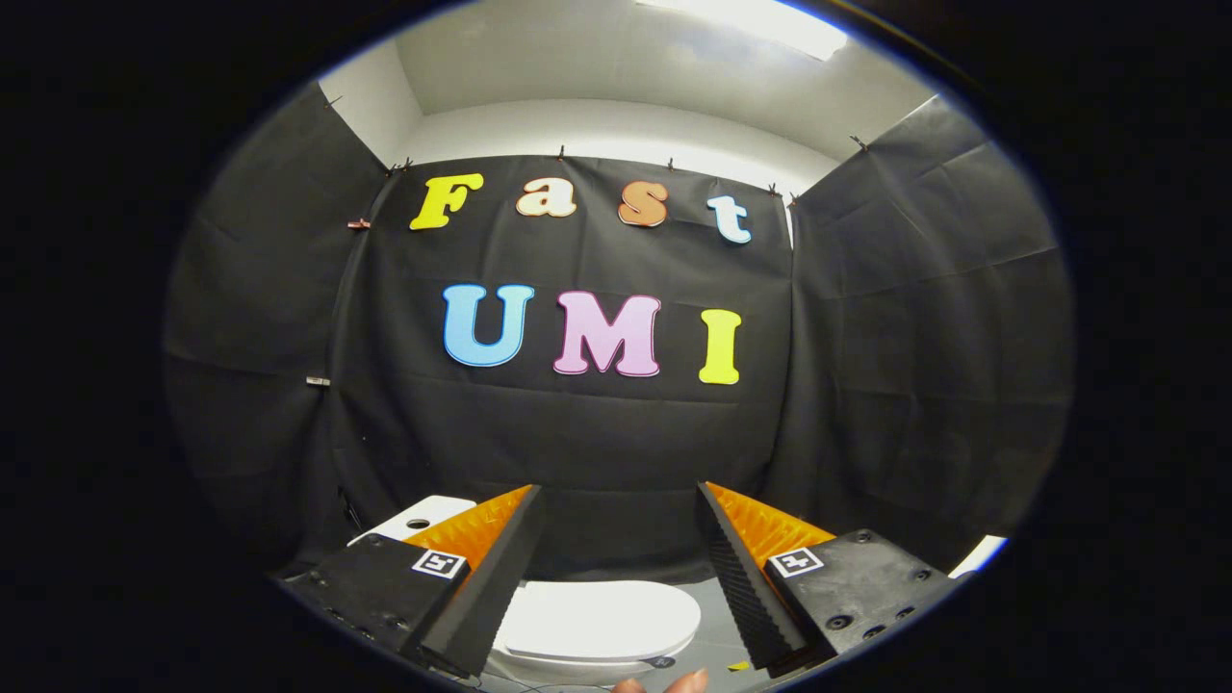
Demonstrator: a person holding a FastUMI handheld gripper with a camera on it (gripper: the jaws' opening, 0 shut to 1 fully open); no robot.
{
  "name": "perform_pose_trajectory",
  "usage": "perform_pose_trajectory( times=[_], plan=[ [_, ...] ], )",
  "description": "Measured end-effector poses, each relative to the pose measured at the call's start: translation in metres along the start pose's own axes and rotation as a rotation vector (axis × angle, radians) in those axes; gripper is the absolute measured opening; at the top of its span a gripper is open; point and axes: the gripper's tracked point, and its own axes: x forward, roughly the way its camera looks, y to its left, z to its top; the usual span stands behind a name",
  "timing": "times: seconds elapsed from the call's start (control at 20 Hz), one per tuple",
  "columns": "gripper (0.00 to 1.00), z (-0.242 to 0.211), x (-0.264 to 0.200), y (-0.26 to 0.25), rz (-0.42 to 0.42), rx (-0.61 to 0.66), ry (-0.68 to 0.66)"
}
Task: Open the toilet lid.
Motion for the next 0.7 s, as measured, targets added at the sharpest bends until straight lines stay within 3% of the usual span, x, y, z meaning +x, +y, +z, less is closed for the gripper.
perform_pose_trajectory(
  times=[0.4,0.7],
  plan=[
    [0.98,-0.015,0.01,-0.004,0.037,0.0,-0.026],
    [0.98,-0.064,0.019,-0.024,0.048,0.005,0.007]
  ],
)
